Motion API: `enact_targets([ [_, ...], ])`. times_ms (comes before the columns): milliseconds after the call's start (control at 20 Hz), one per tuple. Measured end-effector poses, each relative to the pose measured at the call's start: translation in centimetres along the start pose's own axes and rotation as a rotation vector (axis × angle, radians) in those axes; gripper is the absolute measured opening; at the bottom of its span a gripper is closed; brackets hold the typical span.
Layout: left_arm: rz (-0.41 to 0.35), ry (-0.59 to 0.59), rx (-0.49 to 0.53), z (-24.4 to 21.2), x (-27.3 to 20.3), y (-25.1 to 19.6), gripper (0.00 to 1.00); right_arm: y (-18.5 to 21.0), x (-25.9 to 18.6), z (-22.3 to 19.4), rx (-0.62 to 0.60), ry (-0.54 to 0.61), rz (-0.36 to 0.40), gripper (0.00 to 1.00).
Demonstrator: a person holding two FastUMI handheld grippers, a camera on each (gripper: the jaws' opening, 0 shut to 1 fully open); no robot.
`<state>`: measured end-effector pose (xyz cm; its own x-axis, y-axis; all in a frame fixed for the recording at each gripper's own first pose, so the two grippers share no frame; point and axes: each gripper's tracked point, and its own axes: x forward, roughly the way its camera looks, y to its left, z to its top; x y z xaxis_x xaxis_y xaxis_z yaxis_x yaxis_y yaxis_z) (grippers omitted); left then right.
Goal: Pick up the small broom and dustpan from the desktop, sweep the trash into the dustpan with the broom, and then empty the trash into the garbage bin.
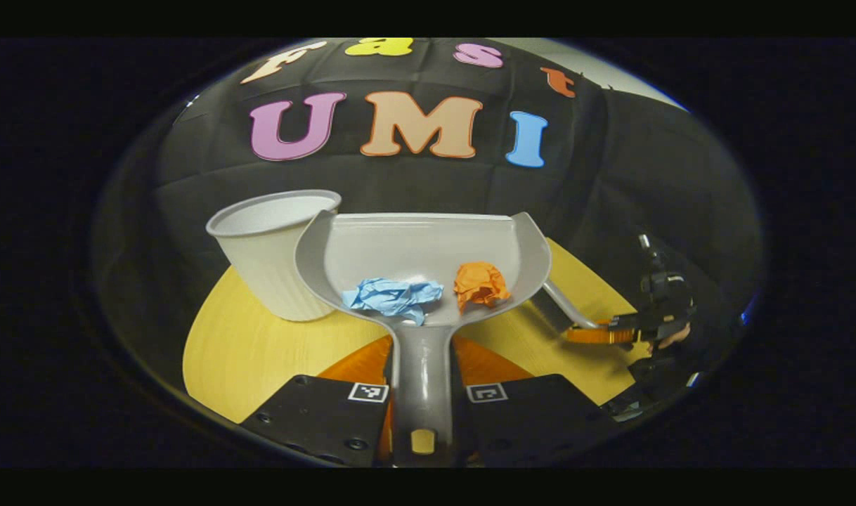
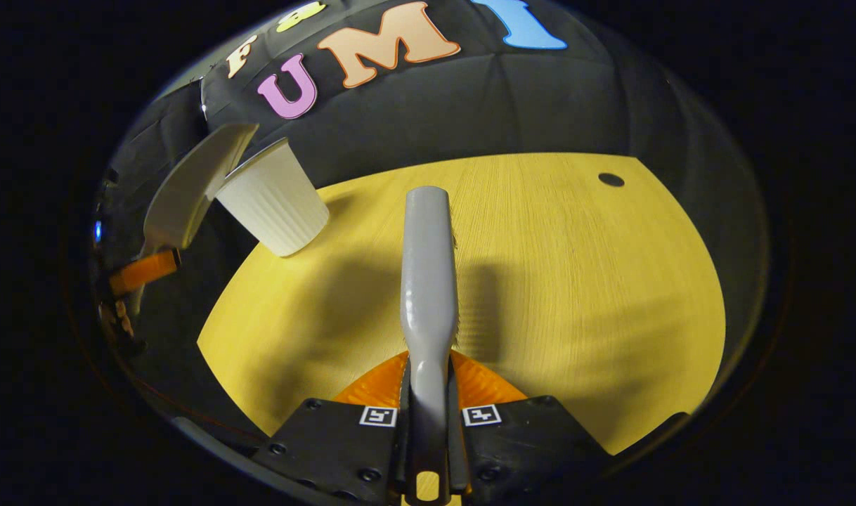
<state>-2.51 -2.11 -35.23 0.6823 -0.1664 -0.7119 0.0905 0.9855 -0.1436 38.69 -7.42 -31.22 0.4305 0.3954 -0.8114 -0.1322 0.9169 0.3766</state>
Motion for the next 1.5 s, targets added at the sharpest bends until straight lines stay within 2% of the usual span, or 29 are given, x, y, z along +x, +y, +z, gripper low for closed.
enact_targets([
  [150,0.059,-0.051,0.039,0.1,0.7,0.8,0.26,0.8,-0.9,-1.3,0.026,0.021,0.013,0.18],
  [350,0.190,-0.065,0.096,0.5,0.9,2.3,0.26,1.6,-1.3,-1.8,0.065,0.037,0.021,0.19],
  [450,0.271,-0.036,0.183,0.3,0.8,2.9,0.26,1.7,-1.4,-2.1,0.068,0.047,0.014,0.19],
  [700,0.516,0.130,0.614,-0.1,-0.2,5.7,0.25,1.9,-1.6,-2.1,0.062,0.054,0.010,0.19],
  [850,0.534,0.292,0.909,-2.0,0.1,6.7,0.26,1.8,-1.8,-2.0,0.049,0.063,0.011,0.19],
  [950,0.535,0.380,1.149,-3.0,0.3,7.6,0.27,1.7,-1.9,-1.9,0.046,0.063,0.011,0.18],
  [1050,0.589,0.430,1.357,-1.8,0.2,7.9,0.25,1.8,-1.9,-1.9,0.045,0.065,0.010,0.18],
  [1250,0.638,0.408,1.576,0.6,0.2,6.5,0.26,1.6,-2.1,-1.8,0.018,0.067,0.013,0.18],
  [1300,0.640,0.397,1.560,1.1,0.0,6.2,0.27,1.6,-2.0,-1.9,0.013,0.066,0.017,0.18],
  [1350,0.617,0.366,1.497,0.8,0.2,6.0,0.25,1.5,-2.0,-1.8,0.008,0.063,0.018,0.18],
  [1400,0.597,0.338,1.408,0.2,0.3,5.6,0.27,1.6,-2.0,-1.7,0.007,0.059,0.020,0.18],
  [1500,0.550,0.257,1.211,-0.9,0.1,4.1,0.23,1.8,-1.7,-1.6,0.015,0.038,0.027,0.18],
])
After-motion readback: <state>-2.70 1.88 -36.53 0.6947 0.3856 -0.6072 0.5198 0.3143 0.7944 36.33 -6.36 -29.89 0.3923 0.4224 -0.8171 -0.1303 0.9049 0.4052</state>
